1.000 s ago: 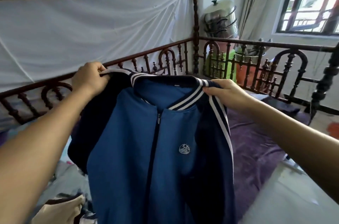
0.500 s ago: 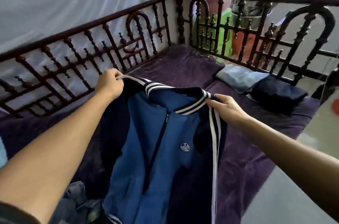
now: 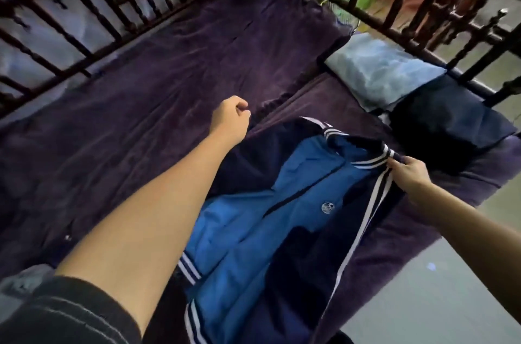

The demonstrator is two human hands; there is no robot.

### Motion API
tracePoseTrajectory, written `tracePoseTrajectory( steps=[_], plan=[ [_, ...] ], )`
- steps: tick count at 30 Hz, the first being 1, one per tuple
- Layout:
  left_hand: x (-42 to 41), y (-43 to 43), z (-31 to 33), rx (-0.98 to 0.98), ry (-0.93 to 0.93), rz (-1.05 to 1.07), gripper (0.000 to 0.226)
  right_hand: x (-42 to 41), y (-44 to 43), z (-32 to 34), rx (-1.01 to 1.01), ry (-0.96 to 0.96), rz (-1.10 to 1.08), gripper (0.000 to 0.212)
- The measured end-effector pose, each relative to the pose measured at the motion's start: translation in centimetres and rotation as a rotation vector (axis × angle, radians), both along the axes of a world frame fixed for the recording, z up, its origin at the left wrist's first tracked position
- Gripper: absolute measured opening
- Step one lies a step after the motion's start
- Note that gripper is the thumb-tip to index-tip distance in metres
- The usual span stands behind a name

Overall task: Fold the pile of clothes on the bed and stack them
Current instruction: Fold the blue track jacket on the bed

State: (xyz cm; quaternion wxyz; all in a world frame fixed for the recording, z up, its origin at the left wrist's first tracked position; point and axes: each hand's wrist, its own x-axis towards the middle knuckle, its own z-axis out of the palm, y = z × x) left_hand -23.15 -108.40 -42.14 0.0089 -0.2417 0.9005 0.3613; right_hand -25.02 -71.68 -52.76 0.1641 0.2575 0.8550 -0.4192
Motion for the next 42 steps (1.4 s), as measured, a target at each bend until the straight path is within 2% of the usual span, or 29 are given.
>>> tracePoseTrajectory(
  steps=[3,5,8,11,14,16,18,20,22,24,25,27,28,31,34,36,38,40,42],
  plan=[
    [3.9,-2.3,-4.5,-0.011,-0.148,0.084,0.017,-1.0,0.9,-2.8,0.183,-0.183,0.146,0.021],
    [7.5,-4.3,-7.3,-0.005,-0.263,0.172,0.018,-1.7,-0.7,-3.5,0.269,-0.227,0.298,0.015],
    [13.1,-7.2,-10.8,0.013,-0.425,0.278,0.016,-2.3,-6.1,-3.7,0.319,-0.218,0.512,0.028],
    [18.2,-9.7,-13.5,0.016,-0.563,0.38,0.015,-2.0,-13.6,-4.5,0.326,-0.191,0.764,0.017],
    [22.1,-11.9,-16.1,0.004,-0.651,0.461,0.011,-1.3,-21.9,-5.7,0.372,-0.086,1.039,0.019],
    [24.0,-13.6,-18.3,-0.011,-0.657,0.551,0.014,-1.3,-26.9,-7.0,0.365,0.037,1.158,0.023],
    [25.1,-15.1,-20.8,0.007,-0.598,0.668,0.027,-1.9,-31.4,-8.7,0.349,0.143,1.22,0.032],
    [25.4,-16.3,-23.2,0.154,-0.483,0.814,0.045,-2.9,-35.3,-10.6,0.353,0.218,1.296,0.046],
    [25.1,-16.8,-25.2,0.323,-0.338,0.943,0.052,-3.8,-37.8,-12.2,0.378,0.163,1.363,0.065],
    [24.7,-17.1,-26.2,0.342,-0.254,0.952,0.032,-4.4,-38.9,-13.3,0.456,0.038,1.432,0.069],
    [24.5,-17.4,-26.3,0.324,-0.215,0.941,0.019,-4.5,-39.0,-13.6,0.496,0.012,1.451,0.06],
    [24.3,-18.6,-25.7,0.238,-0.117,0.929,0.026,-5.2,-39.3,-13.3,0.49,0.117,1.394,0.036],
    [24.3,-19.5,-25.3,0.184,-0.076,0.941,0.03,-5.9,-39.5,-12.7,0.471,0.219,1.31,0.031],
    [24.2,-22.0,-24.9,0.047,-0.044,1.011,0.028,-10.3,-40.7,-10.1,0.441,0.427,0.952,0.031],
    [23.6,-23.5,-25.5,-0.039,-0.174,1.042,0.018,-15.7,-41.5,-8.3,0.361,0.389,0.736,0.035],
    [23.2,-23.7,-25.9,0.008,-0.222,1.048,0.032,-17.2,-41.3,-8.0,0.316,0.347,0.737,0.044],
    [22.8,-22.8,-25.8,0.026,-0.23,1.01,0.046,-16.0,-40.1,-8.1,0.391,0.374,0.845,0.052],
    [22.7,-20.8,-25.4,-0.012,-0.198,0.957,0.052,-12.8,-37.7,-8.7,0.447,0.448,0.956,0.051],
    [22.6,-18.6,-24.5,-0.014,-0.176,0.936,0.056,-8.2,-35.1,-9.9,0.424,0.401,1.079,0.054]
  ],
)
